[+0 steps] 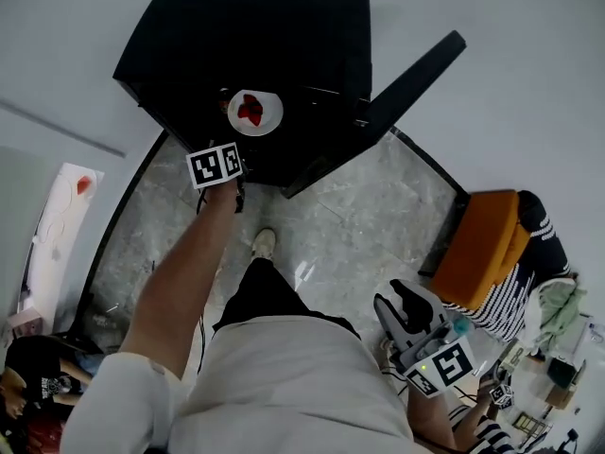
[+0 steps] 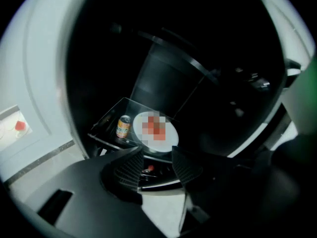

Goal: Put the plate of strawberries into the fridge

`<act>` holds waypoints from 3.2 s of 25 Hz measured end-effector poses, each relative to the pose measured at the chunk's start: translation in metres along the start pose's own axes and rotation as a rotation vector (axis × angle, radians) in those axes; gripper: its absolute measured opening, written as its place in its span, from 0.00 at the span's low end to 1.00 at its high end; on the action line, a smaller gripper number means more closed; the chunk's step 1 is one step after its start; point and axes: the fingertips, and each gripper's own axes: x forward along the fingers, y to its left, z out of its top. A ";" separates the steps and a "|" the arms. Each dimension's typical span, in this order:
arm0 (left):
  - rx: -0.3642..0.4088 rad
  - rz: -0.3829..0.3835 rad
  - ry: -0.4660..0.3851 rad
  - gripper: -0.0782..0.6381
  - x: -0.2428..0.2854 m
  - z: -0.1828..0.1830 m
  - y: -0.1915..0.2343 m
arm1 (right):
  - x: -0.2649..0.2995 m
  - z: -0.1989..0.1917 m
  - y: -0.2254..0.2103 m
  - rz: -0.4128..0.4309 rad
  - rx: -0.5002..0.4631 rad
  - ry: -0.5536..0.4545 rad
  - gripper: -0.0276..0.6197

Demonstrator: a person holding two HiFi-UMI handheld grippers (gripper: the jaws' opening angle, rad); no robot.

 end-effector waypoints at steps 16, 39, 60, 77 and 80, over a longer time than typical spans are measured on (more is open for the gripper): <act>0.040 -0.385 -0.093 0.20 -0.255 -0.146 -0.128 | -0.088 -0.080 0.047 0.246 -0.058 -0.086 0.15; 0.312 -0.762 0.035 0.13 -0.464 -0.218 -0.219 | -0.054 -0.076 0.172 0.294 -0.114 -0.085 0.10; 0.167 -0.810 0.021 0.13 -0.536 -0.227 -0.110 | -0.023 -0.083 0.314 0.308 -0.109 -0.066 0.08; 0.134 -0.895 -0.018 0.13 -0.609 -0.270 -0.043 | -0.031 -0.112 0.424 0.258 -0.190 -0.073 0.07; 0.127 -0.880 -0.009 0.13 -0.588 -0.249 -0.053 | -0.022 -0.096 0.401 0.277 -0.190 -0.055 0.07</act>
